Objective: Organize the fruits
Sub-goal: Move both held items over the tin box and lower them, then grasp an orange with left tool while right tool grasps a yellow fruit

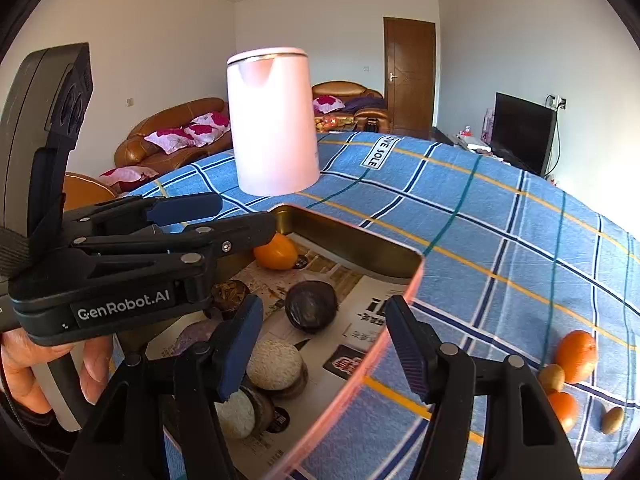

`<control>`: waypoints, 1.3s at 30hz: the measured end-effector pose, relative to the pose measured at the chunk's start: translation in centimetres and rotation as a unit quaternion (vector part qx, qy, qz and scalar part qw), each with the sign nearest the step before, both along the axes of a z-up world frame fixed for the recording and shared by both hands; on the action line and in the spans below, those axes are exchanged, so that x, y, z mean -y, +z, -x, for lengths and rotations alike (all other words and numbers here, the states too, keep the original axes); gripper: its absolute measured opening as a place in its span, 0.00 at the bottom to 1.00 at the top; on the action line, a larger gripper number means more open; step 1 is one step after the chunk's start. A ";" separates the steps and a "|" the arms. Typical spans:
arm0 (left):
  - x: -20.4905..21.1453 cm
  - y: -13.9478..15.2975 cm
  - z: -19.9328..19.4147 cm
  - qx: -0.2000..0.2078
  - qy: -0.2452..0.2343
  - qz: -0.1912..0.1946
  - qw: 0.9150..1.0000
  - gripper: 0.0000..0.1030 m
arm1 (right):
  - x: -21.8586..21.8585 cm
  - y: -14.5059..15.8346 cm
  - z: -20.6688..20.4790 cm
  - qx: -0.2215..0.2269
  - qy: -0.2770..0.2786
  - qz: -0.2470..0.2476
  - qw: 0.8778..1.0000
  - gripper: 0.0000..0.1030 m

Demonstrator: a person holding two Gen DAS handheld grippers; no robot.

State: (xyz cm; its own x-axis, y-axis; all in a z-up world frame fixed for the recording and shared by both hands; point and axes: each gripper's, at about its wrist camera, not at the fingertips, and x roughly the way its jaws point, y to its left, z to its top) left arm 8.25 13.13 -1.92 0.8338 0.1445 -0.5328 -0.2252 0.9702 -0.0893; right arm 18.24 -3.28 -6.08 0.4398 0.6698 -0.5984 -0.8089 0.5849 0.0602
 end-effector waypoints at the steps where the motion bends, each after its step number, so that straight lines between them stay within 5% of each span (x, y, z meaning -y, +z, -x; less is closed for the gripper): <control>1: 0.7 0.3 0.0 0.003 -0.008 0.001 1.000 0.61 | 1.0 0.4 0.0 0.004 -0.004 -0.005 1.000 0.63; 9: 8.2 0.3 -2.3 -0.003 -0.078 -0.027 0.997 0.63 | 12.9 2.0 -3.4 0.042 -0.126 -0.002 0.991 0.64; 16: 14.5 -1.7 -5.6 -0.035 -0.135 -0.039 0.990 0.63 | 20.5 0.1 -8.2 0.004 -0.252 0.025 0.967 0.64; 26: 19.7 -4.3 -9.0 -0.087 -0.182 -0.020 0.979 0.63 | 21.7 -2.4 -10.0 -0.051 -0.252 0.041 0.966 0.48; 39: 21.0 -5.6 -10.9 -0.130 -0.198 -0.020 0.971 0.59 | 22.1 -4.0 -11.2 -0.117 -0.220 0.046 0.967 0.34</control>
